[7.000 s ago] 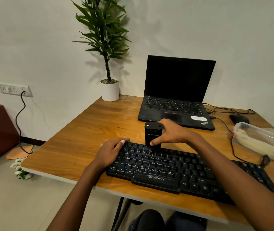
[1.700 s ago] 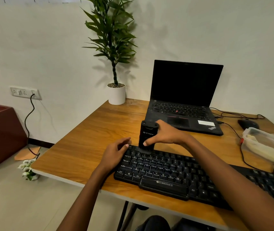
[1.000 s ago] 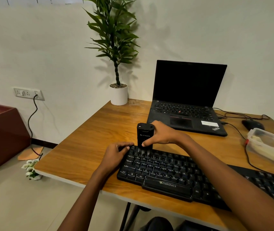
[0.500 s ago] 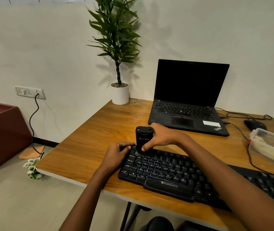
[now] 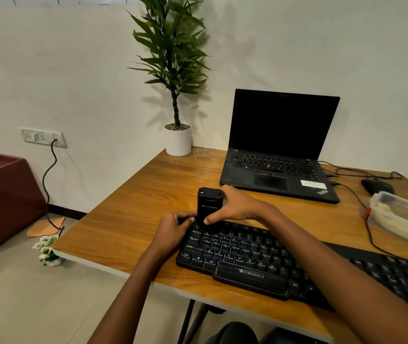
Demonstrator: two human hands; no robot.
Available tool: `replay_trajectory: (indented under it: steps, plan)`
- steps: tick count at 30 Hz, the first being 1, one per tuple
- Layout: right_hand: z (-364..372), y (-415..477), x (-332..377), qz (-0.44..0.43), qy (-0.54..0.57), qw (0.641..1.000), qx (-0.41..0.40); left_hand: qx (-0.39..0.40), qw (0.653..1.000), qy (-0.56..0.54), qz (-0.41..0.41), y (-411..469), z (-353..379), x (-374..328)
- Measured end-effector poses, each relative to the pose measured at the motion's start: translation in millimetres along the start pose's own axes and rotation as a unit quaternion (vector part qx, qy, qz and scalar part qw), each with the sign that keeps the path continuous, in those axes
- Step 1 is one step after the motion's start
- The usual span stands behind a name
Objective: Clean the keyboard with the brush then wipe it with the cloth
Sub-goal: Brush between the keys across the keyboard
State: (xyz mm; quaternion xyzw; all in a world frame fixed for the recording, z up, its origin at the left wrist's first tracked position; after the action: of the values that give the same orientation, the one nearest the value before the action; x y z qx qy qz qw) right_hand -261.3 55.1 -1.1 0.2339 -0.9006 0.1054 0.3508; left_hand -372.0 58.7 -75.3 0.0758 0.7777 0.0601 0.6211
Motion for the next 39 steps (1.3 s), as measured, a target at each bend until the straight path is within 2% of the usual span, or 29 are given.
replay_trajectory:
  steps: [3,7,11,14,18,21,25,29,33,36,39]
  plan:
    - [-6,1,-1,0.016,-0.014,1.000,0.022,-0.010,1.000,-0.004,-0.011,0,-3,2]
    - [-2,4,-8,0.019,0.040,0.999,0.011,-0.005,1.000,0.006,0.006,-1,-1,-2]
    - [-15,4,-10,0.001,0.037,0.998,-0.044,-0.015,1.000,-0.004,-0.010,-1,-3,0]
    - [-10,4,-11,0.009,0.075,0.997,-0.025,-0.011,1.000,0.001,-0.005,-2,-2,-2]
    - [-12,6,-5,0.002,0.034,0.999,-0.030,-0.010,1.000,-0.015,-0.015,-3,-2,-2]
    - [-7,8,-4,0.003,0.062,0.998,-0.018,0.005,1.000,-0.012,-0.001,-4,1,-6]
    - [-8,11,0,-0.012,0.026,0.999,-0.037,0.001,1.000,-0.016,-0.015,-4,-1,-3]
    - [-5,10,-3,-0.005,0.039,0.999,-0.027,0.001,1.000,0.001,-0.007,-4,0,-6]
    - [-35,-14,-11,-0.004,0.005,0.991,-0.132,-0.003,0.999,0.022,-0.027,-5,-2,-2]
    - [-64,-60,-23,0.010,0.098,0.974,-0.206,-0.012,0.998,0.055,0.008,-9,-5,-15]
    - [-98,-116,-53,0.027,0.220,0.926,-0.305,-0.113,0.983,0.110,0.097,-30,-20,-42]
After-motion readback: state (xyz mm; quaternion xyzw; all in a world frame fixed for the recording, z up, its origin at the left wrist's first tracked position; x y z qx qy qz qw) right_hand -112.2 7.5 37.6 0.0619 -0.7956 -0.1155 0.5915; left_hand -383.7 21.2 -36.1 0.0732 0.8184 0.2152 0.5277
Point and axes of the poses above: each hand's wrist, its own y-axis towards the middle knuckle, its own z-axis out of the palm, x = y × z, the point moved 10 cm from there along y, towards the middle knuckle, and after that the axes turned 3 degrees about -x, right-handed, at the moved point
